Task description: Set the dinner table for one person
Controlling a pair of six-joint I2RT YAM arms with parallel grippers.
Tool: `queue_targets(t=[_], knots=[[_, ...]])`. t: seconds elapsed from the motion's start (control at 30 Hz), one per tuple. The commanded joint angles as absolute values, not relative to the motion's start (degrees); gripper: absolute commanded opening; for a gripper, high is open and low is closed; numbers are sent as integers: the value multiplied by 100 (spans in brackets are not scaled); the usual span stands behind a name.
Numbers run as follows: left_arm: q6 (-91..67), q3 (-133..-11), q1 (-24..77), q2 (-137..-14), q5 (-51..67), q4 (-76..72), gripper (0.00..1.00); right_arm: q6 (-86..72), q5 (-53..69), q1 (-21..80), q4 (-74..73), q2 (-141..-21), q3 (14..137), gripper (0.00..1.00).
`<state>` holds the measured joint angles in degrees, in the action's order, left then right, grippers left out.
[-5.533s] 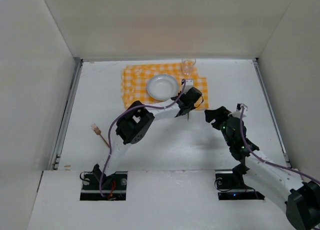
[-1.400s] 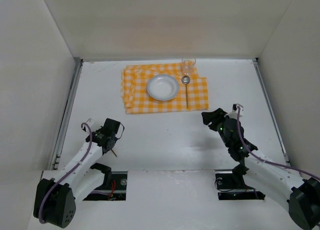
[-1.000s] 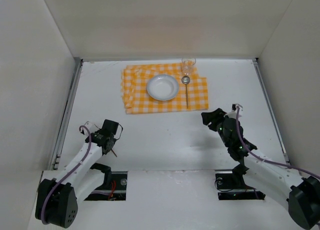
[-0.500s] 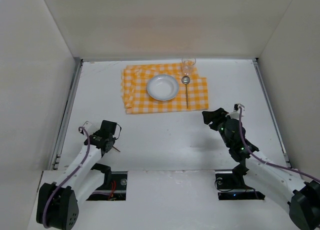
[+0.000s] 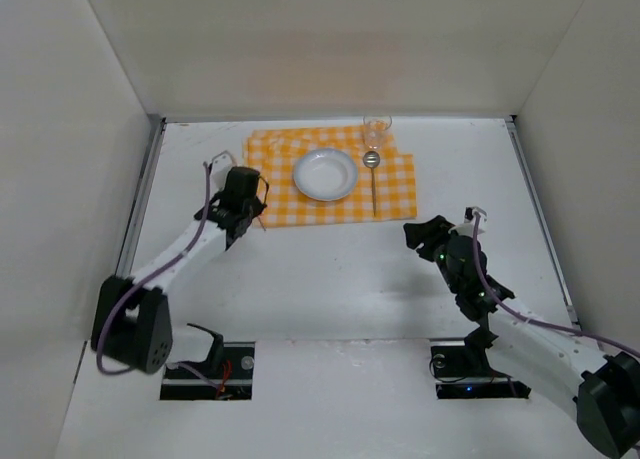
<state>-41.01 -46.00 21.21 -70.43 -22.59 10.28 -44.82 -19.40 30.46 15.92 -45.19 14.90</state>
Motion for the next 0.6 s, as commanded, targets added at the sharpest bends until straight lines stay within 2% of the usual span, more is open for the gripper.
queue_targets(t=[0.0,0.3,0.57], knots=[[-2788,-5604,2105,-8144,-1399,-17,0,-4395,-2135,3071,1916,-4561,1529,61],[-1302,-8391,1903,-10790,-564,772,1,-4359,-2215,3151,1925,-4597,1556,61],[-1213,-8666,1788,-11259,-281,809,2,-4342,-2215,3168,1925,-4570,1556,61]])
